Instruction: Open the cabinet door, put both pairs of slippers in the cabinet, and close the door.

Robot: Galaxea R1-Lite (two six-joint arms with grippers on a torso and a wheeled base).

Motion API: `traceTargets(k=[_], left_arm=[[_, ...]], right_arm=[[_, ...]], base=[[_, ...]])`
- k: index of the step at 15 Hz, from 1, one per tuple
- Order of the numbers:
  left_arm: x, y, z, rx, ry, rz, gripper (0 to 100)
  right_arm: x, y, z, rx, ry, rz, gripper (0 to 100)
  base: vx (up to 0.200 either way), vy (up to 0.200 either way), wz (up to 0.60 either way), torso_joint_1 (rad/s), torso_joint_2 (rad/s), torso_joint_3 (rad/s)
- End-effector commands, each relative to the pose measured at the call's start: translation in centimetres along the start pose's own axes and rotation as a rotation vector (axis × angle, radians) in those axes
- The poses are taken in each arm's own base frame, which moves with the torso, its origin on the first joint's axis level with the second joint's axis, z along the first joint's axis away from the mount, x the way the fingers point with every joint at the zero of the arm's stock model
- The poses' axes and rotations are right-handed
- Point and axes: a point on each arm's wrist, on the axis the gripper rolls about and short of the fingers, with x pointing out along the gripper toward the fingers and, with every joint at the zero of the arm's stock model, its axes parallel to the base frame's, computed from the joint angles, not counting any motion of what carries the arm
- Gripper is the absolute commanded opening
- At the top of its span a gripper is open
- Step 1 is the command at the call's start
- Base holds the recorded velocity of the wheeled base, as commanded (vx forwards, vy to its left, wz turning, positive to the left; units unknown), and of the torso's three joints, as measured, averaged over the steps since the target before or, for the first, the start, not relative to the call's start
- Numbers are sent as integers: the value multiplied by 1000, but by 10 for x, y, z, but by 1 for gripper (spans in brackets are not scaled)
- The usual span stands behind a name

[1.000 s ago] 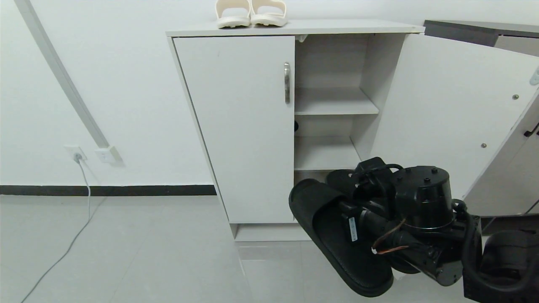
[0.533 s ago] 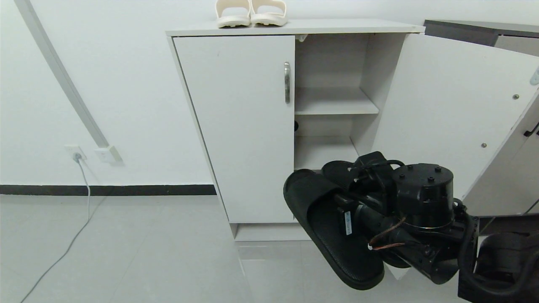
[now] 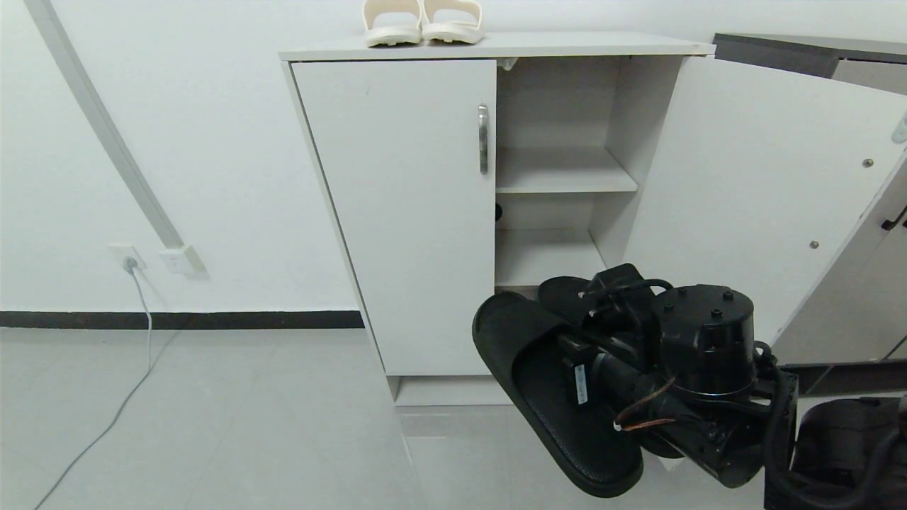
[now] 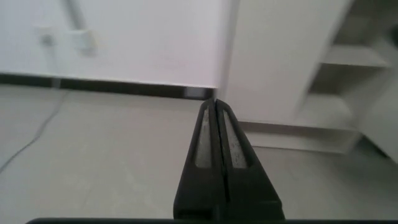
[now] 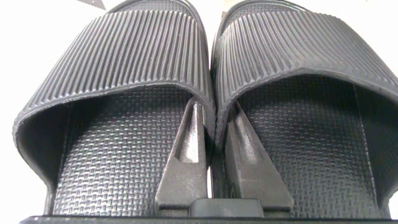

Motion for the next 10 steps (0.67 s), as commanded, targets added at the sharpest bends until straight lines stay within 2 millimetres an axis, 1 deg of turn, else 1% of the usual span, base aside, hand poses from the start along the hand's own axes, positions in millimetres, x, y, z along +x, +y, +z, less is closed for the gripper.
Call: traceTargets(k=[1,3,4,6,7,8,9,10], left_arm=[[0,0,0,5,7,0,0],[0,-4,-1,77,14,-161,0],[0,-4,-1,82,13,-176,0],[0,-4,-1,48,16,-161,0],[0,-4,-1,44,17,-161,0],[0,-4,-1,44,17,-161,0],[0,-4,-1,44,17,-162,0],[0,-4,-1,44,17,-162,0]], right_arm=[[0,0,-1,-2,5,0,0],[2,2,-1,-3,5,6,0],[3,7,-3,-6,7,16,0],[10,14,4,7,-17,2,0],[21,18,7,16,-34,-80,0],[36,22,10,42,-54,-195,0],[49,26,16,92,-85,-273,0],[56,26,16,111,-94,-315,0]], base=[[0,0,0,0,0,0],[0,0,0,0,0,0],[0,0,0,0,0,0],[0,0,0,0,0,0],[0,0,0,0,0,0],[0,0,0,0,0,0],[0,0,0,0,0,0],[0,0,0,0,0,0]])
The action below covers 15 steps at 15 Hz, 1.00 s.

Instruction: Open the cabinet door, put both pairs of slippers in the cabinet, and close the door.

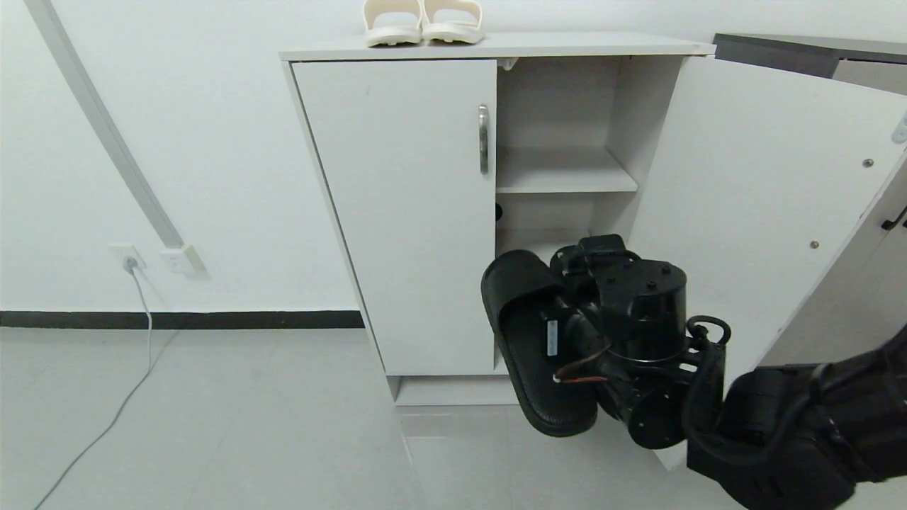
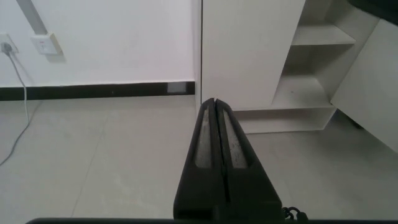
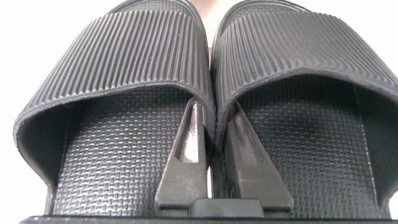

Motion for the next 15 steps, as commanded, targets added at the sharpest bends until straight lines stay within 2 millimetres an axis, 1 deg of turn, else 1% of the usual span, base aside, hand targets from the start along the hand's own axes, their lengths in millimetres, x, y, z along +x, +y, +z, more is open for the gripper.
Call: traceTargets(k=[1,4,10,15], left_arm=[[0,0,0,0,3,0,0],[0,0,0,0,3,2,0],[0,0,0,0,3,2,0],[0,0,0,-2,3,2,0]], right_arm=[[34,9,-11,20,-8,-142,0],[38,4,-11,21,-9,-173,0],[37,3,-16,9,3,-174,0],[36,1,-20,-1,15,-168,0]], base=[[0,0,0,0,0,0],[0,0,0,0,0,0],[0,-200,0,5,2,6],[0,0,0,0,0,0]])
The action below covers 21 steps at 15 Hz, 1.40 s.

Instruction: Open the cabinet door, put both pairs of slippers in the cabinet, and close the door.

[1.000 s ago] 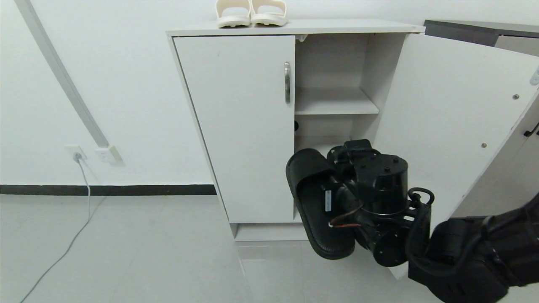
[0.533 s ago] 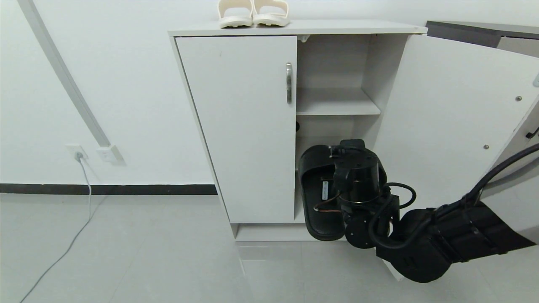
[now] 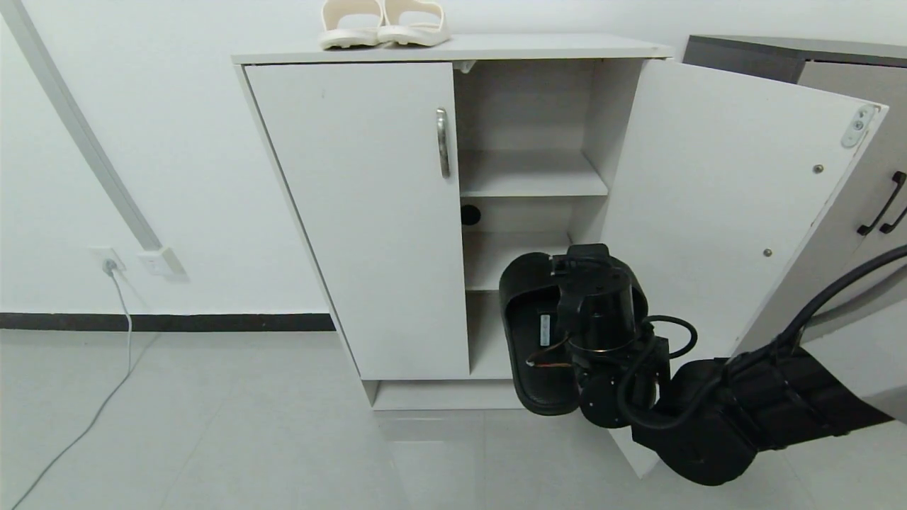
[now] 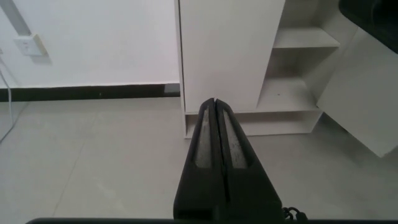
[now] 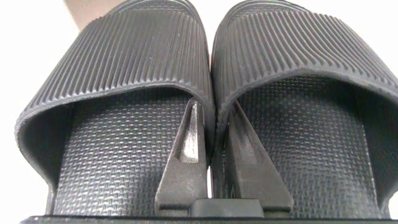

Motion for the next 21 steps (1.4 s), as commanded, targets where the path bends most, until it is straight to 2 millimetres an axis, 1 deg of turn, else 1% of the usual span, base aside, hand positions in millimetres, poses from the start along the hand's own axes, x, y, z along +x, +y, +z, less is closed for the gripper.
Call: traceTargets(k=[1,6,11,21], left_arm=[[0,0,0,-2,1,1,0],[0,0,0,-3,1,1,0],[0,0,0,-5,1,1,0],[0,0,0,-20,1,1,0]], right_arm=[[1,-3,-2,-5,7,-6,0],[13,-17,-10,-18,38,6,0],[21,-26,-8,-13,40,-16,0],[28,-34,-7,-12,41,-47,0]], base=[[0,0,0,0,0,0],[0,0,0,0,0,0],[0,0,0,0,0,0],[0,0,0,0,0,0]])
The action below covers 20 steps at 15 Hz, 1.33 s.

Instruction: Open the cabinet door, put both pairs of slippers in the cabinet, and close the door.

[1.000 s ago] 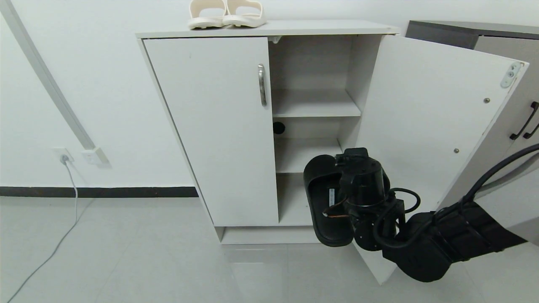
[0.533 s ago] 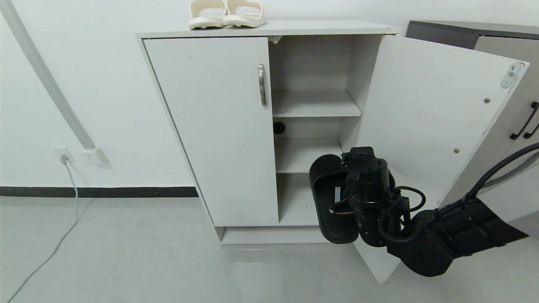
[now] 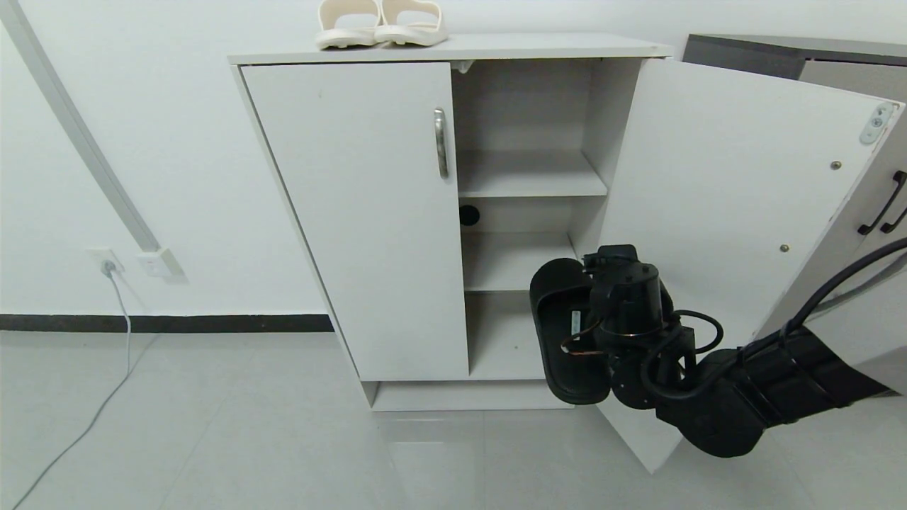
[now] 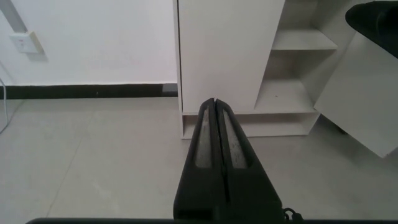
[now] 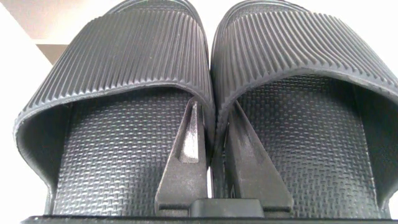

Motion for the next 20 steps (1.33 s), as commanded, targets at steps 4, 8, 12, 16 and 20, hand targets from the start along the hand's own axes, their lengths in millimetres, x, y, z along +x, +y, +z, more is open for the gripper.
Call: traceTargets(k=[4,8,12,16,20], left_arm=[[0,0,0,-1,1,0,0],[0,0,0,1,1,0,0],[0,0,0,1,1,0,0],[0,0,0,1,1,0,0],[0,0,0,2,1,0,0]], right_arm=[[0,0,1,0,-2,1,0],[-31,25,-6,9,-24,248,0],[-11,51,-26,-9,-8,274,0],[2,56,-35,-7,-3,255,0],[3,55,-35,4,-3,253,0]], base=[[0,0,0,0,0,0],[0,0,0,0,0,0],[0,0,0,0,0,0],[0,0,0,0,0,0],[0,0,0,0,0,0]])
